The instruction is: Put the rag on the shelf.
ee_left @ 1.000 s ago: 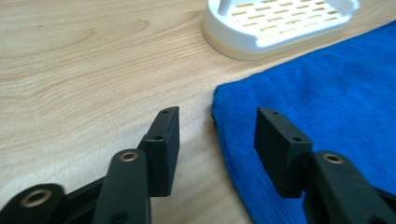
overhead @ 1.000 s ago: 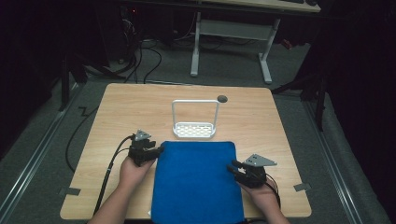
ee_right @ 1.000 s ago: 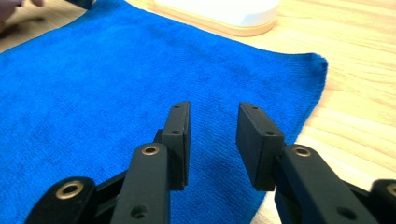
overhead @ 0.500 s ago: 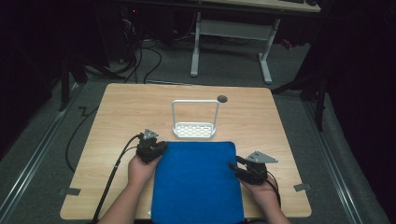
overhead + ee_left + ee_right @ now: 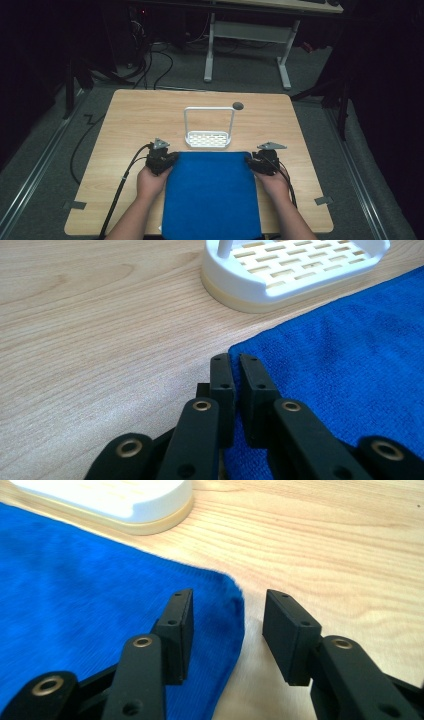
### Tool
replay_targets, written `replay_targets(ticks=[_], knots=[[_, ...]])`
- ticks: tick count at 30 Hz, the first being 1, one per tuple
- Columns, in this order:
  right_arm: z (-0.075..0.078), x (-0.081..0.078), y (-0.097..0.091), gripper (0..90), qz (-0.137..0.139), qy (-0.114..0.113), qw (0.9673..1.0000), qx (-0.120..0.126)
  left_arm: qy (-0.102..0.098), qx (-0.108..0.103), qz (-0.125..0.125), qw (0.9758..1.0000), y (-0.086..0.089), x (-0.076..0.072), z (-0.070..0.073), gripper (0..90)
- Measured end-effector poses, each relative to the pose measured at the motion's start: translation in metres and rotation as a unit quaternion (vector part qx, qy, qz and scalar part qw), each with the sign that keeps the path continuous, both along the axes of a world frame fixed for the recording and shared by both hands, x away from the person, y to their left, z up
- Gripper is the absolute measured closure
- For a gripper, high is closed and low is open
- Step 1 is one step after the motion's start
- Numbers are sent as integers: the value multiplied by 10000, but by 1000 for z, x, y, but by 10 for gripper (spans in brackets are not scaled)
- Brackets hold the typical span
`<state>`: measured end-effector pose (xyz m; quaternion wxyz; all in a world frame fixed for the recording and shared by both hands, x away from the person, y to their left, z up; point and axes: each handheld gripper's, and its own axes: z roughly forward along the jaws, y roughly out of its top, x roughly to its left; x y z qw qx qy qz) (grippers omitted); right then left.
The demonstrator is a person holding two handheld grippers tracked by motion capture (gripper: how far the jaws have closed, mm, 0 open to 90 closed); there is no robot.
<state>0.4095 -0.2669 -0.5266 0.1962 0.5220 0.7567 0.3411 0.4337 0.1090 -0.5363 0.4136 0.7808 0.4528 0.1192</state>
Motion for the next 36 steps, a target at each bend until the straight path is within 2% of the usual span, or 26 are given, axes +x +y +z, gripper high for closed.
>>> replay_targets(ticks=[1,2,4,6,9,11,14,16,18,19,21,22,23,24,26,28,31,32,36], knots=[[-1,3,2,616,-47,-29,9999,-86,7,-6,-4,10000,0,0,0,855],[-1,5,2,638,-72,-13,10000,-57,16,5,-13,10000,0,0,0,855],[-1,5,2,741,-99,0,9999,-83,11,-2,-6,10000,0,0,0,855],[0,4,3,800,-56,-9,9998,-186,62,-72,-65,9999,1,1,0,862],[-1,3,5,874,24,-35,9998,-208,78,-95,-88,9999,2,1,0,867],[0,2,5,879,32,-32,9998,-209,79,-90,-109,9999,2,1,0,868],[-2,-1,5,883,-14,-58,10000,-69,91,-131,-147,9998,3,0,0,869],[2,-6,6,884,82,-266,9996,-23,19,-223,-435,9988,5,-4,3,869],[4,-8,8,885,120,-322,9994,-33,-16,-280,-439,9986,6,-6,3,869],[6,-11,10,885,193,-426,9989,27,-89,-361,-408,9985,10,-11,6,869],[7,-14,11,885,223,-477,9986,79,-132,-386,-380,9984,12,-14,7,870],[7,-15,12,885,249,-508,9984,79,-232,-428,-352,9982,14,-18,9,870],[7,-15,12,885,249,-508,9984,79,-232,-428,-352,9982,14,-18,9,870],[9,-18,15,885,288,-585,9978,126,-347,-525,-352,9974,16,-22,13,870],[9,-20,15,885,325,-634,9973,151,-408,-489,-349,9974,16,-24,15,870],[12,-25,19,885,368,-731,9966,130,-569,-284,-404,9972,16,-28,23,870],[15,-29,20,885,356,-792,9961,166,-589,-351,-440,9967,17,-31,23,870],[19,-34,19,885,345,-855,9955,204,-688,-359,-487,9958,17,-35,23,870],[26,-41,20,885,427,-951,9944,179,-674,-507,-441,9955,18,-37,24,870]])
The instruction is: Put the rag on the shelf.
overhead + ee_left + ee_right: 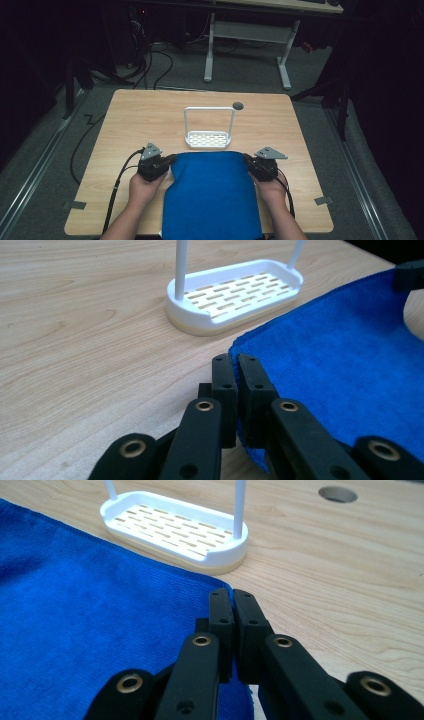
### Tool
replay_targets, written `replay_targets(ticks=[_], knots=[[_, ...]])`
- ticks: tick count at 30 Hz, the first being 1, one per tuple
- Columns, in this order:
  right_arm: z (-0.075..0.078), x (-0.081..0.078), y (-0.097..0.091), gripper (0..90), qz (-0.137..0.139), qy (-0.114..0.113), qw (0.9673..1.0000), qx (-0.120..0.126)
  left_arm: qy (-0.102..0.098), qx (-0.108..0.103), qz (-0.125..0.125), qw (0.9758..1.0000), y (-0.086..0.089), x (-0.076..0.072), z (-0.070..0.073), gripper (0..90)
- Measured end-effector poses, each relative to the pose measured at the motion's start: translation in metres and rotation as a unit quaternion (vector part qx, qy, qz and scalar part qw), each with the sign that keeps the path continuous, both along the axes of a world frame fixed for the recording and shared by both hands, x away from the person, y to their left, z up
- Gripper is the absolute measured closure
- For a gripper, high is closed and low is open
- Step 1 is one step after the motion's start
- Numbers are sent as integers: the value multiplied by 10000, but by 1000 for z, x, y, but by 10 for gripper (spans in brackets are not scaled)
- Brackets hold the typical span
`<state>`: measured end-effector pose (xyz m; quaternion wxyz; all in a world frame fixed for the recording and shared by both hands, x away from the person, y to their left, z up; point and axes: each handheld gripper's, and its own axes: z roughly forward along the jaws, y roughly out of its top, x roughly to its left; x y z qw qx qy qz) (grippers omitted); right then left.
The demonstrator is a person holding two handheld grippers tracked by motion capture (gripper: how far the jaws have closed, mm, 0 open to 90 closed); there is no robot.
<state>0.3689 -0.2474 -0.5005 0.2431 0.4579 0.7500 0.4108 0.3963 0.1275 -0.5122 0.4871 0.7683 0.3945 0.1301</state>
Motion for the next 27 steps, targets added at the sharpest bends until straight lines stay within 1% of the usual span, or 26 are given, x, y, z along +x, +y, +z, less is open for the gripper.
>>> replay_targets(ticks=[1,2,3,4,5,6,7,8,9,10,12,14,15,16,17,19,21,22,23,25,26,27], knots=[[2,-2,-1,885,-6,-42,10000,31,-7,-5,14,10000,1,-1,1,870],[4,-3,-1,885,-6,-77,9999,72,-74,-57,57,9999,1,-4,4,870],[6,-5,-2,885,-13,-125,9998,128,-74,-57,57,9999,1,-4,4,870],[8,-6,-3,885,-25,-169,9997,165,-143,-142,93,9998,2,-7,8,870],[9,-7,-4,885,-27,-211,9995,218,-143,-142,93,9998,2,-7,8,869],[11,-8,-5,885,-26,-248,9994,247,-249,-221,127,9994,3,-10,13,869],[11,-8,-5,885,-26,-248,9994,247,-249,-221,127,9994,3,-10,13,869],[15,-10,-6,885,-58,-352,9989,309,-325,-269,140,9990,3,-13,17,869],[15,-10,-6,885,-58,-352,9989,309,-325,-269,140,9990,3,-13,17,869],[19,-12,-6,885,-47,-442,9983,365,-394,-301,146,9987,4,-15,21,869],[22,-14,-7,885,-25,-552,9978,364,-438,-331,157,9984,4,-17,25,869],[25,-15,-6,884,-1,-597,9975,385,-500,-360,187,9979,5,-20,28,869],[25,-15,-6,884,-1,-597,9975,385,-500,-360,187,9979,5,-20,28,869],[28,-16,-5,885,14,-677,9970,383,-561,-403,210,9974,7,-23,31,869],[28,-16,-5,885,14,-677,9970,383,-561,-403,210,9974,7,-23,31,869],[32,-17,-4,884,59,-767,9962,417,-658,-459,225,9965,8,-26,37,869],[33,-18,-3,885,68,-774,9960,450,-677,-477,228,9963,9,-27,38,869],[36,-19,-2,885,91,-847,9952,483,-692,-468,216,9963,9,-28,40,869],[38,-20,-2,885,95,-882,9949,485,-739,-494,213,9958,9,-30,44,869],[40,-21,-1,885,100,-921,9944,510,-770,-501,217,9955,10,-32,45,869],[44,-22,0,885,112,-996,9935,548,-786,-507,201,9954,10,-32,48,870],[44,-22,0,885,112,-996,9935,548,-788,-567,200,9951,10,-33,50,870]])
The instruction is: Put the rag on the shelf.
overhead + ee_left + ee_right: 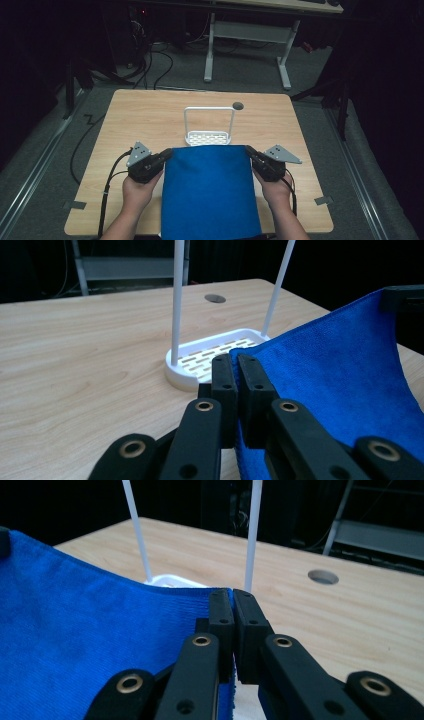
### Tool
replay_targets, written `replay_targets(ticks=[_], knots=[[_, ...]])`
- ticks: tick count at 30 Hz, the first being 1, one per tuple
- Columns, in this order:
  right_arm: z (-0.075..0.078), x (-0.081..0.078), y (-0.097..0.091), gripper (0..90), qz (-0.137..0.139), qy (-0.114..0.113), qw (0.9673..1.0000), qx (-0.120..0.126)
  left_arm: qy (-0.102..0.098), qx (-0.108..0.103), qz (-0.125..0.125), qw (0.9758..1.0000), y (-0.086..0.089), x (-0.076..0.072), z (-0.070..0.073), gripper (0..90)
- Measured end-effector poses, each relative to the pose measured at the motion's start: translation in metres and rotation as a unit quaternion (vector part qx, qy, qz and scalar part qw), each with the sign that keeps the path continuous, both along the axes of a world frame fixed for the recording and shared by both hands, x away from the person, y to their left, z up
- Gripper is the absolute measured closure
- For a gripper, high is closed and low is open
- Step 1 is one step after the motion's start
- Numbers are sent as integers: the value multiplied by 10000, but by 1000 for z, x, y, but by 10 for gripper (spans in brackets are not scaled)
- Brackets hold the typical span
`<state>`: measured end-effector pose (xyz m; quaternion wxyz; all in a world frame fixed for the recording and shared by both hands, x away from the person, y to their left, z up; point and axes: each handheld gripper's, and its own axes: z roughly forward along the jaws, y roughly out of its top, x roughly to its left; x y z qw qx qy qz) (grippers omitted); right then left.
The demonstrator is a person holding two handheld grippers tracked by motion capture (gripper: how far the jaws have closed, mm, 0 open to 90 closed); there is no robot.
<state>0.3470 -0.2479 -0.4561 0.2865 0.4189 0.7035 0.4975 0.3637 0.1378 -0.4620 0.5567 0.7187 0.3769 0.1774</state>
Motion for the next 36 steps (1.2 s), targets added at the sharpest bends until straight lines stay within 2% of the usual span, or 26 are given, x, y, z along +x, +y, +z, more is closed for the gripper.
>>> replay_targets(ticks=[1,3,4,5,11,15,23,36], knots=[[5,-1,1,885,9,-64,10000,67,-101,-11,4,9999,0,0,6,870],[9,-1,3,885,20,-139,9999,53,-148,10,6,9999,0,0,10,870],[12,-1,3,885,35,-175,9998,64,-251,6,26,9997,0,1,17,870],[12,-1,3,885,35,-175,9998,64,-251,6,26,9997,0,1,17,870],[27,-1,6,885,50,-389,9991,137,-466,-77,102,9988,3,8,39,871],[35,0,5,885,14,-508,9985,193,-539,-114,145,9984,4,12,47,872],[66,6,0,886,-60,-795,9963,314,-697,-139,223,9972,5,20,66,873],[95,16,-5,886,-126,-1049,9937,361,-953,-206,317,9947,6,31,100,874]])
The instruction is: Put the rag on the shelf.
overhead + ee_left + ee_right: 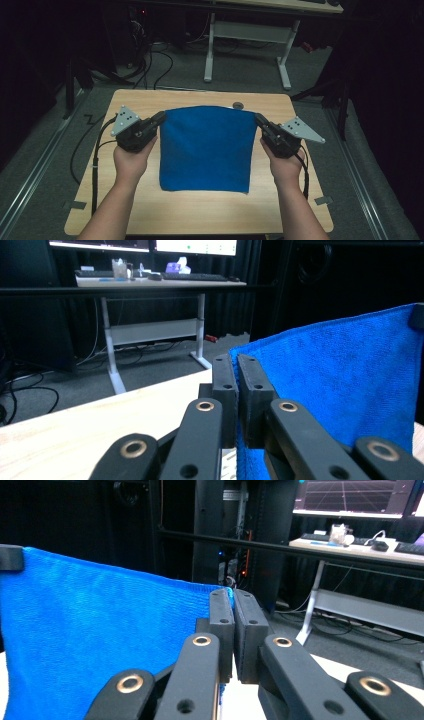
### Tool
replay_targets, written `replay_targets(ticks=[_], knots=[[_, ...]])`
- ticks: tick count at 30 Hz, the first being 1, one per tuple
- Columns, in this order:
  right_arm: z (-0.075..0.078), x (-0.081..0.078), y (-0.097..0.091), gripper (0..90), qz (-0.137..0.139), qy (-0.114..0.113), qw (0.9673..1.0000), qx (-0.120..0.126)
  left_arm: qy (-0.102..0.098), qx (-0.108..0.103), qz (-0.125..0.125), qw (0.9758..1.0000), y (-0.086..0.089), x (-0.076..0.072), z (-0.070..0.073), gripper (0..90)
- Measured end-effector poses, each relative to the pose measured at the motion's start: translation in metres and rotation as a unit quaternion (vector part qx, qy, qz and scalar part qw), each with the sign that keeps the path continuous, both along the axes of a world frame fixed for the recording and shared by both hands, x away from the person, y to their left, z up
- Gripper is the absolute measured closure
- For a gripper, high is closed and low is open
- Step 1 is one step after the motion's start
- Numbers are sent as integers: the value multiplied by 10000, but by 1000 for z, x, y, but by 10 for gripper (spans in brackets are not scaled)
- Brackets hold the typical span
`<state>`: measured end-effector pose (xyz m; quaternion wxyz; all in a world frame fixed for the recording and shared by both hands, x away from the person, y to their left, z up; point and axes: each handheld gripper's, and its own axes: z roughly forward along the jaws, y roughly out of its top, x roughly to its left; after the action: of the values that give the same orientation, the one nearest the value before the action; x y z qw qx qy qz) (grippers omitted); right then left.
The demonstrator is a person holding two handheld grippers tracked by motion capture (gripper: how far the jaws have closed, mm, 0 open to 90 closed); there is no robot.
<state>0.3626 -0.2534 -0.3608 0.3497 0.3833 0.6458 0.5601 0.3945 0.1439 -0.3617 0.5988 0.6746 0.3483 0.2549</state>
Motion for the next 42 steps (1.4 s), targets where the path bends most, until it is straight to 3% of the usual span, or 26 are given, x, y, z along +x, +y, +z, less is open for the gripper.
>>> replay_targets(ticks=[6,13,18,22,23,26,31,39,40,42], knots=[[19,6,-7,886,-87,-182,9998,65,-128,5,15,9999,-2,5,15,874],[23,7,-8,887,-123,-223,9997,45,-120,25,13,9999,-6,10,15,876],[23,13,-9,888,-137,-187,9997,95,-139,92,89,9998,-7,23,17,876],[28,33,-12,889,-201,-54,9997,146,-67,98,136,9998,-8,41,19,876],[29,38,-13,889,-211,-34,9996,166,55,192,229,9995,-9,51,20,876],[31,46,-14,889,-168,-24,9995,269,82,252,295,9992,-11,59,22,876],[39,69,-15,889,-261,-5,9994,238,-38,302,392,9988,-14,77,35,876],[38,102,-14,891,-396,166,9991,16,-78,482,617,9969,-19,102,38,877],[36,112,-14,891,-425,226,9988,57,8,488,635,9968,-20,112,36,876],[36,117,-13,891,-444,253,9987,63,87,434,646,9969,-19,117,35,877]])
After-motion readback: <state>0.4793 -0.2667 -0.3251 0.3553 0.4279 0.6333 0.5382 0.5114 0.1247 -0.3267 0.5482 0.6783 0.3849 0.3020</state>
